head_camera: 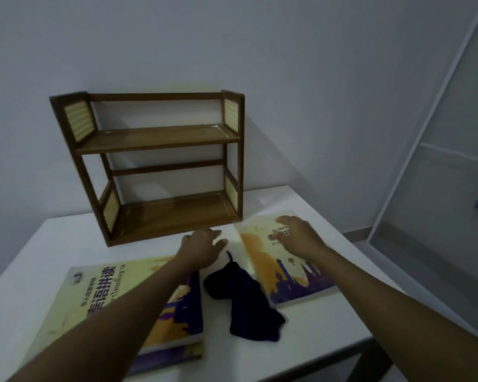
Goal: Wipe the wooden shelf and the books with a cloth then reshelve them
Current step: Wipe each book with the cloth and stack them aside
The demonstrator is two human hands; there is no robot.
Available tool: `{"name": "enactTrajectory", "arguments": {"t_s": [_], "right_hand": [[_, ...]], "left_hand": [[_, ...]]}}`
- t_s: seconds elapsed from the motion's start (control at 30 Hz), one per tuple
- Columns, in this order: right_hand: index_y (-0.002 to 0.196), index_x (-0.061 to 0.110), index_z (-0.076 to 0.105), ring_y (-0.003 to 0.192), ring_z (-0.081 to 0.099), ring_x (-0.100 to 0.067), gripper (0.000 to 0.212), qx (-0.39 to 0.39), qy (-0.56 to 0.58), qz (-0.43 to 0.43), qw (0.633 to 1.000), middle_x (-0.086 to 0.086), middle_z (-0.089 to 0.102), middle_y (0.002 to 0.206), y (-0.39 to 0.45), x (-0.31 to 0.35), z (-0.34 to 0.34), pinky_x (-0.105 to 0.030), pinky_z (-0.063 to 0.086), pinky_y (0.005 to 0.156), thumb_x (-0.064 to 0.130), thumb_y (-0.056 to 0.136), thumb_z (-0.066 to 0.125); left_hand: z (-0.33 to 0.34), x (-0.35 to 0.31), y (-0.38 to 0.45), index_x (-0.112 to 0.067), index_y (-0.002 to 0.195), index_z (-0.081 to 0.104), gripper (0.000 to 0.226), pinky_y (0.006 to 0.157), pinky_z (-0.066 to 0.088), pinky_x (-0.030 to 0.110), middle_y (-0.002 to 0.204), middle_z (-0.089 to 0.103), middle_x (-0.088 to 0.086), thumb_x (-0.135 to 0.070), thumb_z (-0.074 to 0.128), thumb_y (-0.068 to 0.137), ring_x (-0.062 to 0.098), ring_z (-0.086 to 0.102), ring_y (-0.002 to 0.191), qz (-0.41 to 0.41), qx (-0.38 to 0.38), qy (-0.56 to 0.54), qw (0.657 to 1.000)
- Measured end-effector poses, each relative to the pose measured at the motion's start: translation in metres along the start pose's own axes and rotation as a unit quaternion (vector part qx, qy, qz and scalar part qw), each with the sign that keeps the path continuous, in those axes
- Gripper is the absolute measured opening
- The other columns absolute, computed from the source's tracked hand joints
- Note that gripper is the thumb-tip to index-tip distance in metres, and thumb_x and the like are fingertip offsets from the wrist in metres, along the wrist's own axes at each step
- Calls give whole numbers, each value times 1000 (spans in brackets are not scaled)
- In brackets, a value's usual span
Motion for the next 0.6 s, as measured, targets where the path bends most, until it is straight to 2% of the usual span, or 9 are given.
{"name": "enactTrajectory", "arguments": {"t_s": [0.1,0.17,0.2,0.27,0.33,0.4,0.5,0.6], "right_hand": [[146,21,38,129,49,-19,76,170,4,-95,981,-2,45,147,-32,67,51,-33,43,103,55,83,64],[150,19,27,131,46,-23,96,244,-71,-95,963,-4,40,149,-53,82,83,-36,44,101,62,75,68],[150,17,25,127,47,-26,97,260,-132,-92,952,-6,39,147,-63,90,96,-36,47,96,58,75,71],[141,11,33,110,54,-28,77,249,-217,-67,941,-12,43,131,-71,92,108,-32,48,73,35,80,72],[127,7,43,95,57,-26,50,211,-208,-40,954,-12,50,112,-65,99,103,-28,42,57,23,85,66],[114,8,50,91,59,-25,35,153,-121,-13,981,-13,57,106,-55,116,83,-27,42,57,25,86,63],[110,9,53,86,59,-26,25,79,3,-19,997,-12,60,99,-46,154,49,-28,40,56,24,89,55],[118,11,53,94,58,-29,27,27,51,-76,995,-11,60,109,-54,205,43,-32,46,72,18,93,50]], "left_hand": [[-45,63,-33,-16,135,53,51,98,45,38,137,55,10,-48,41,98,28,53,121,-33,-60,-14,998],[-62,103,-60,-16,133,55,49,95,46,38,134,57,9,-48,41,97,28,55,119,-61,-85,-5,994],[-71,125,-81,-17,134,54,50,97,46,38,135,56,8,-49,41,97,27,54,120,-80,-93,5,992],[-77,165,-115,-19,139,48,53,102,42,40,139,53,8,-50,40,97,26,51,125,-124,-95,14,988],[-82,202,-151,-18,143,43,57,107,39,42,143,49,9,-52,39,97,27,47,129,-168,-97,8,981],[-90,232,-187,-17,143,42,58,109,36,42,146,46,9,-51,41,96,26,45,132,-196,-113,-16,974],[-90,248,-231,-17,142,44,54,112,31,39,147,45,6,-46,44,97,22,41,135,-198,-156,-94,963],[-74,245,-256,-18,145,40,54,114,27,38,151,40,5,-44,44,97,20,36,139,-188,-170,-150,956]]}}
Point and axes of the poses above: each hand's wrist, its own y-axis towards the middle knuckle, its own z-axis out of the palm, x = y × z, the point moved 8 cm from there along y, towards the middle knuckle
